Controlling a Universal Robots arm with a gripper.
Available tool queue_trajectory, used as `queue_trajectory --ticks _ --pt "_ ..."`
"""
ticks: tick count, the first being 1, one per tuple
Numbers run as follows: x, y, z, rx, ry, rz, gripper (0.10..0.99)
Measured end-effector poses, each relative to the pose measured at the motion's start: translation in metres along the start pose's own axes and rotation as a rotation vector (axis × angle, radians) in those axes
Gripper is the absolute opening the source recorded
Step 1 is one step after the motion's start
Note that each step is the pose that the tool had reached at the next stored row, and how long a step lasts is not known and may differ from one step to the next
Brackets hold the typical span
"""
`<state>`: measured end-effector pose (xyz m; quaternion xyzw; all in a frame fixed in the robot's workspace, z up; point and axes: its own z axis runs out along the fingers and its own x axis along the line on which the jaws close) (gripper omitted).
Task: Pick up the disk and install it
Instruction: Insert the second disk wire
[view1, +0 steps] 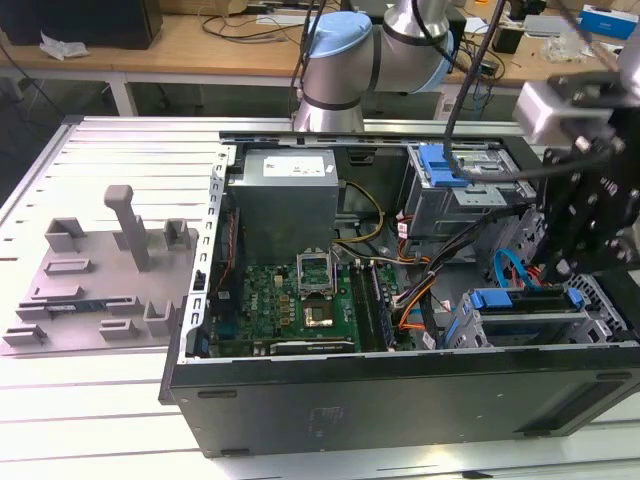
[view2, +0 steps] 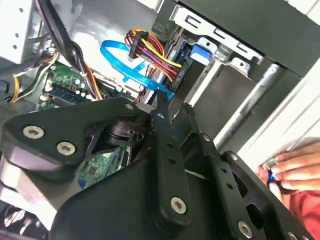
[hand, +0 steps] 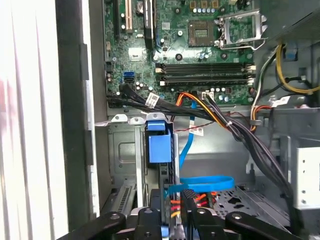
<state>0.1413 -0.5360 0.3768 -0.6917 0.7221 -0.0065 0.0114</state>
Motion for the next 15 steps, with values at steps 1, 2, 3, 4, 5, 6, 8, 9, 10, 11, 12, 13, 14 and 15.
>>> queue_trajectory --ticks 1,2,3,4,5,6,8,9,10,11,12,13,14,15 --pt "-0.0001 -0.0001 -0.0048 0.000 0.0000 0.000 0.298" --pt "-0.0004 -0.0002 -0.0093 0.000 0.0001 0.000 0.298" --pt "-0.0011 -0.0003 -0.0141 0.000 0.0000 0.000 0.282" --pt "-0.0023 0.0005 -0.0143 0.001 0.0021 0.000 0.216" --pt "-0.0023 0.0005 -0.0143 0.001 0.0021 0.000 0.153" --pt "-0.0023 0.0006 -0.0143 0.001 0.0021 0.000 0.106" --pt "-0.0023 0.0007 -0.0143 0.001 0.0022 0.000 0.106" --pt "-0.0023 0.0007 -0.0143 0.001 0.0021 0.000 0.106" --pt "-0.0023 0.0008 -0.0143 0.001 0.0021 0.000 0.106" --pt "-0.0023 0.0008 -0.0143 0.001 0.0021 0.000 0.106" --pt "-0.0023 0.0013 -0.0143 0.001 0.0021 0.000 0.106" --pt "-0.0022 0.0017 -0.0143 0.001 0.0021 0.000 0.106" --pt "-0.0023 0.0017 -0.0144 0.001 0.0021 0.000 0.106" --pt "-0.0023 0.0017 -0.0143 0.001 0.0021 0.000 0.106"
